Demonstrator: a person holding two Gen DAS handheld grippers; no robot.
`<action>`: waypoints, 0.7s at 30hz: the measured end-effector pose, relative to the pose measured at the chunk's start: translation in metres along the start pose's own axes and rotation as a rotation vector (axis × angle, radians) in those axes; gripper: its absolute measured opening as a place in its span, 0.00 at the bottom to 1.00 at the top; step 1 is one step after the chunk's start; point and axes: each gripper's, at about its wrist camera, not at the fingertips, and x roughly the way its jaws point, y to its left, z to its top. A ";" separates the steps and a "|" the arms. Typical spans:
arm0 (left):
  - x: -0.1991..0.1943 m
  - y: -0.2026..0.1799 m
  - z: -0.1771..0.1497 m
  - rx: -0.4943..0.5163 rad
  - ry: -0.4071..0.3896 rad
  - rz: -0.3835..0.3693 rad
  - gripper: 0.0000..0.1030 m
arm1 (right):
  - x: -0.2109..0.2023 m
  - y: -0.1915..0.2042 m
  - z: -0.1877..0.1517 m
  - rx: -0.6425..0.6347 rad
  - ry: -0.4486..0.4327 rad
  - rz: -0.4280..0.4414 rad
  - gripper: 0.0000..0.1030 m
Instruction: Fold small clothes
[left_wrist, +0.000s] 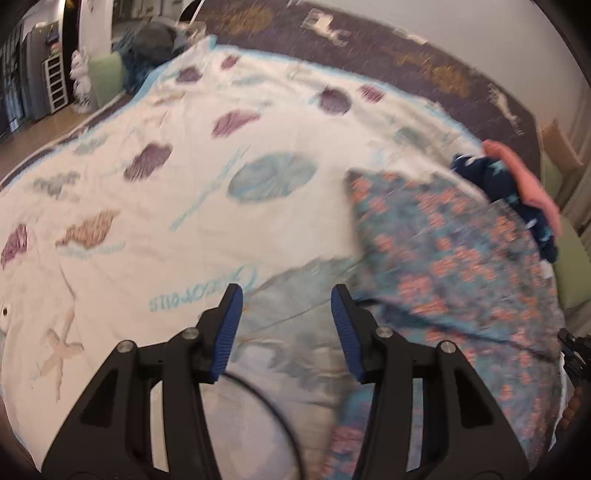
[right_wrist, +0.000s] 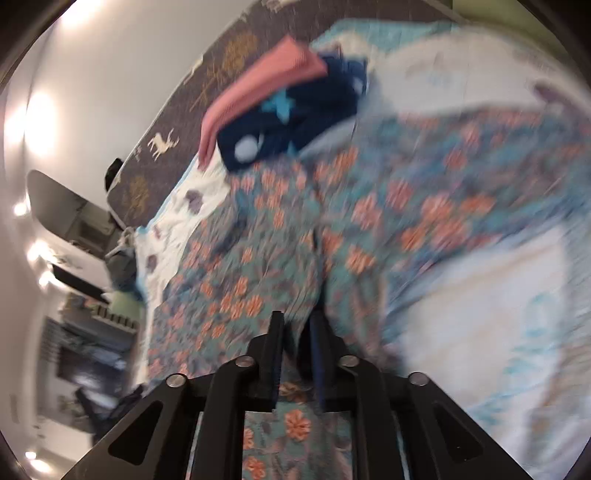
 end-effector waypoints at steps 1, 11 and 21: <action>-0.006 -0.006 0.003 0.012 -0.019 -0.023 0.50 | -0.007 0.003 0.001 -0.020 -0.024 -0.024 0.16; 0.043 -0.108 -0.003 0.294 0.057 -0.083 0.50 | 0.031 0.034 -0.017 -0.129 0.123 -0.006 0.09; 0.059 -0.095 -0.009 0.269 0.085 -0.077 0.63 | -0.080 -0.076 0.015 0.222 -0.247 -0.107 0.49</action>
